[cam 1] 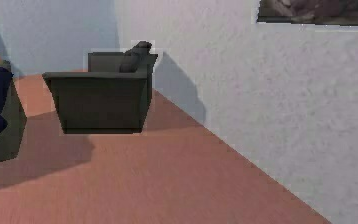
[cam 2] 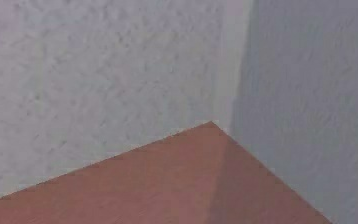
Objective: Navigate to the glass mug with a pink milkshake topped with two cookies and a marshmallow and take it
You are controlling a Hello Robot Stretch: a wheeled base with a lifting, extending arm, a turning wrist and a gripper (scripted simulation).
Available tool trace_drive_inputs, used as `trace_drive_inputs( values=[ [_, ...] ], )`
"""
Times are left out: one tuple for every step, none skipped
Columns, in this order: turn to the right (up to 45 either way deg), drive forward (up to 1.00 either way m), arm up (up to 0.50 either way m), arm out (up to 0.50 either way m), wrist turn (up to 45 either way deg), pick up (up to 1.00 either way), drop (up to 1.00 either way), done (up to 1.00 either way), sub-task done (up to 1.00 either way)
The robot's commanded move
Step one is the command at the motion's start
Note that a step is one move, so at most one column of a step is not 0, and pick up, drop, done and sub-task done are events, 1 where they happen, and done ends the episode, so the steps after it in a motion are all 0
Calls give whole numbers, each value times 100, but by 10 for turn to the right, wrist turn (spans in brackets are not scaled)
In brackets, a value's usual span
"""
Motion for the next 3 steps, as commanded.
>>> trace_drive_inputs(
  values=[
    [-180,0,0,0,0,0,0,0,0],
    [0,70,0,0,0,0,0,0,0],
    [-450,0,0,0,0,0,0,0,0]
  ],
)
